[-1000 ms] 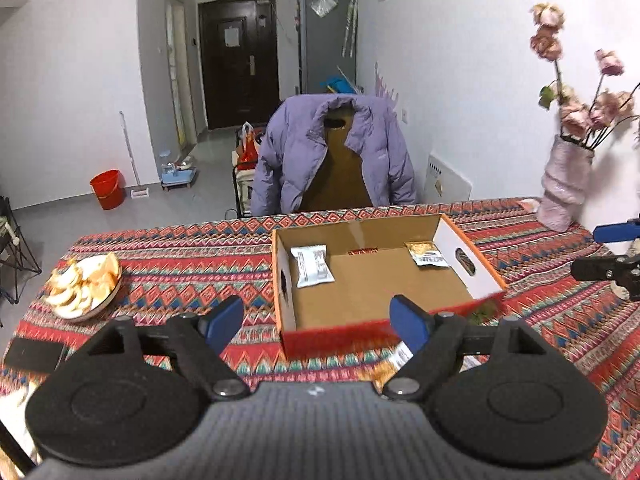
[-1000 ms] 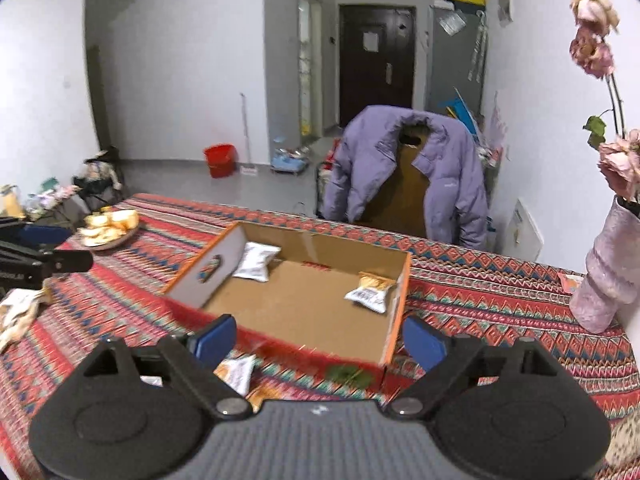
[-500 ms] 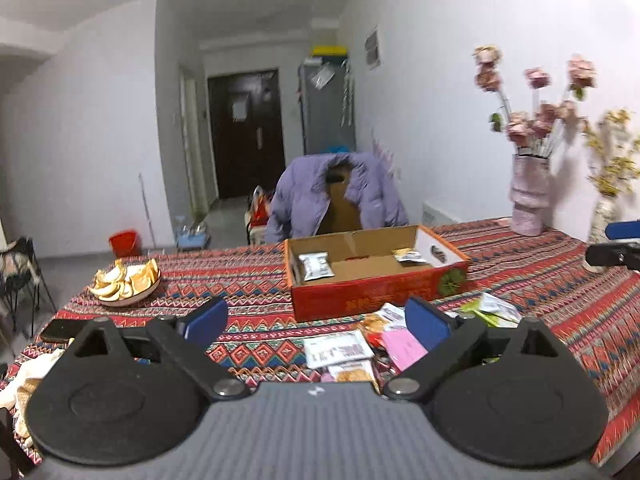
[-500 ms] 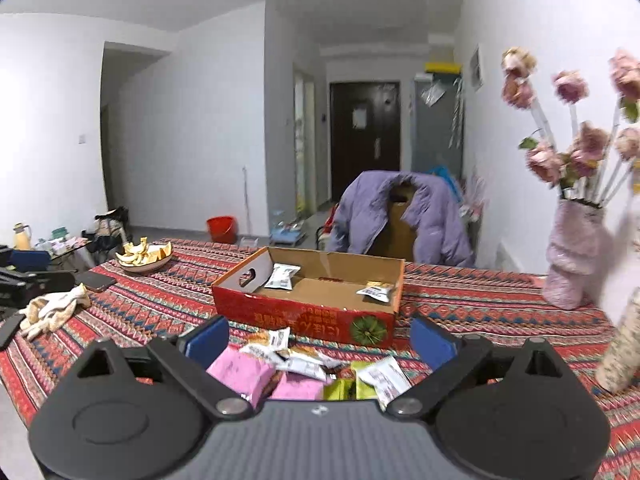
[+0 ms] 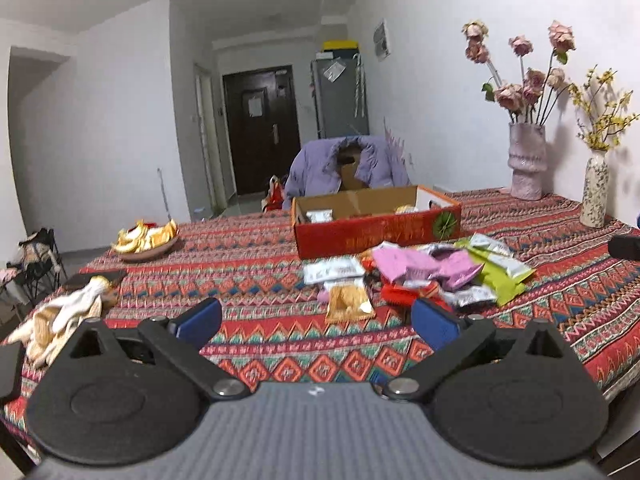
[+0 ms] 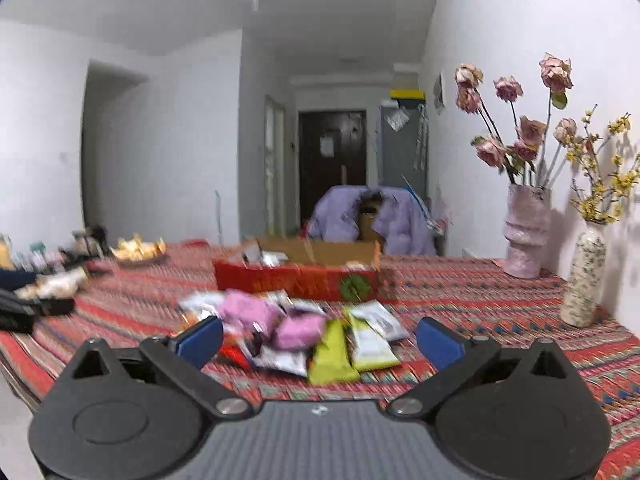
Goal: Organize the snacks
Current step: 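Withdraw both open tools from the box back toward the snack pile, then grasp a white packet with the right tool while the left tool grasps another white packet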
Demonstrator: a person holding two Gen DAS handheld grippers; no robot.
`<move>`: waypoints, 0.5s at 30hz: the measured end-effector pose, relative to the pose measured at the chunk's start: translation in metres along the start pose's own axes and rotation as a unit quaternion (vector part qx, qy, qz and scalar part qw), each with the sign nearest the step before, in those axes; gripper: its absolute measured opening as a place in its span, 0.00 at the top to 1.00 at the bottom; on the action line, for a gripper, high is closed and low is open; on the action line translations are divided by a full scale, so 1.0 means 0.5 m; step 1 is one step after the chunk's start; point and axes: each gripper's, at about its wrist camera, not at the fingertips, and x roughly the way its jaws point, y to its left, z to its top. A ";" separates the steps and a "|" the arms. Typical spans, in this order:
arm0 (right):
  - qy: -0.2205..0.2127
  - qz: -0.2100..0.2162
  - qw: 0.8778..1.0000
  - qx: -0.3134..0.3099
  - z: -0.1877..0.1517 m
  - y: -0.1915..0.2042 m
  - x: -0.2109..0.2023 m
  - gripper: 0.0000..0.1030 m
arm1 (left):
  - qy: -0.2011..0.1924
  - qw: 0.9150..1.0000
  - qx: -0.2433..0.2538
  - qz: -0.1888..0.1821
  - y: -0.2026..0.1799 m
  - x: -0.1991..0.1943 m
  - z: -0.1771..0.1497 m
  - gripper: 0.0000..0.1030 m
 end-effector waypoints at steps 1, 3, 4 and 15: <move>0.005 0.000 1.000 -0.002 -0.008 0.002 0.003 0.00 | 0.007 1.000 -0.006 0.002 0.004 0.005 -0.003 0.00; 0.011 0.004 1.000 -0.009 -0.018 0.008 0.015 0.00 | 0.019 1.000 -0.017 0.005 0.011 0.014 -0.009 0.00; 0.008 0.005 1.000 -0.017 -0.023 0.011 0.020 0.00 | 0.025 0.999 -0.021 0.006 0.014 0.020 -0.011 0.00; 0.047 0.004 0.999 -0.001 -0.025 -0.020 0.131 0.00 | 0.088 0.995 -0.048 0.006 0.029 0.172 0.009 0.00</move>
